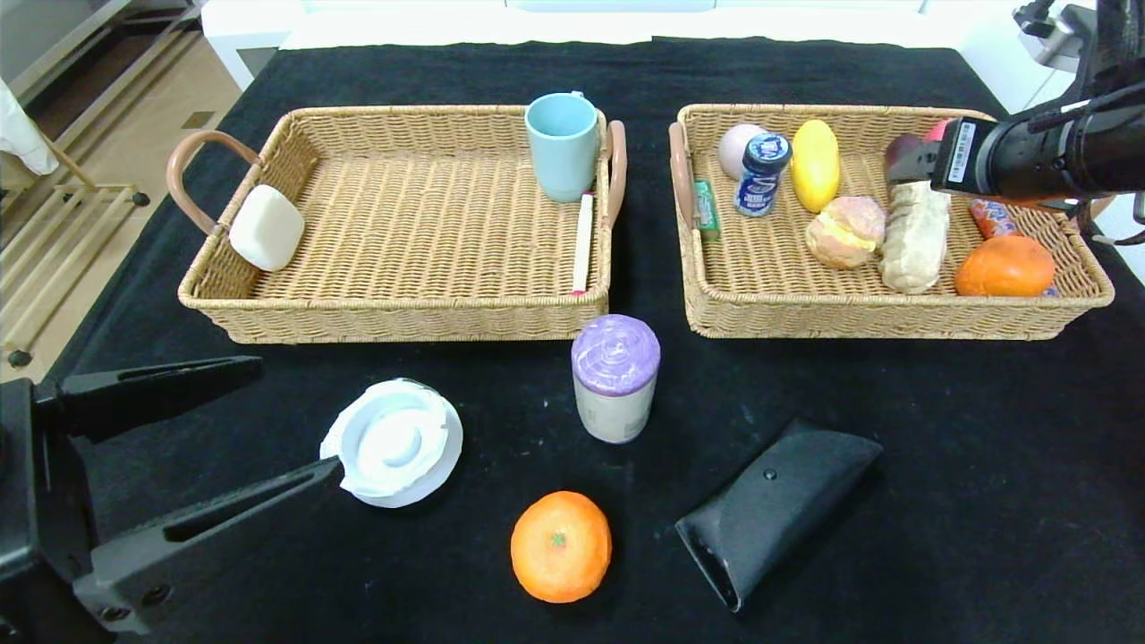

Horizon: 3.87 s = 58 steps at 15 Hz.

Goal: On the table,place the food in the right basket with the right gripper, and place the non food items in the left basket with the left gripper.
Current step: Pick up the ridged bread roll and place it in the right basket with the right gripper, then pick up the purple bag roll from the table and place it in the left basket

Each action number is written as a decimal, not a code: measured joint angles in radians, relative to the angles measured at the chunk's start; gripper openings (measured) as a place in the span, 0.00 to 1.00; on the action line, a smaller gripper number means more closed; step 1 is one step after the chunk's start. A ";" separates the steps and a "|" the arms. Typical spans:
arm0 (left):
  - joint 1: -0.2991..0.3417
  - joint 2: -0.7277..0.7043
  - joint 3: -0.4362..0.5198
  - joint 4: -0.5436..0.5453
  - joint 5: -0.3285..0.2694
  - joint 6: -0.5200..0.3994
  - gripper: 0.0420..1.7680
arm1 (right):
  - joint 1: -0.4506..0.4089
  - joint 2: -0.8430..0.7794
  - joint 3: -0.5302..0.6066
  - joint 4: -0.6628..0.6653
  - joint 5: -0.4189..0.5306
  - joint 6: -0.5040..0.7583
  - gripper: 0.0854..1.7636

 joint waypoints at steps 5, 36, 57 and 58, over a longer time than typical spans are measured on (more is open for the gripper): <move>0.000 -0.004 0.000 -0.001 0.000 0.000 0.97 | 0.035 -0.050 0.005 0.116 -0.002 0.014 0.88; 0.031 -0.017 -0.024 0.013 0.005 0.010 0.97 | 0.818 -0.156 0.220 0.330 -0.289 0.290 0.96; 0.051 -0.052 -0.040 0.013 0.003 0.010 0.97 | 0.838 0.191 0.057 0.037 -0.490 0.284 0.96; 0.051 -0.054 -0.040 0.013 0.003 0.010 0.97 | 0.831 0.201 0.056 0.015 -0.501 0.274 0.96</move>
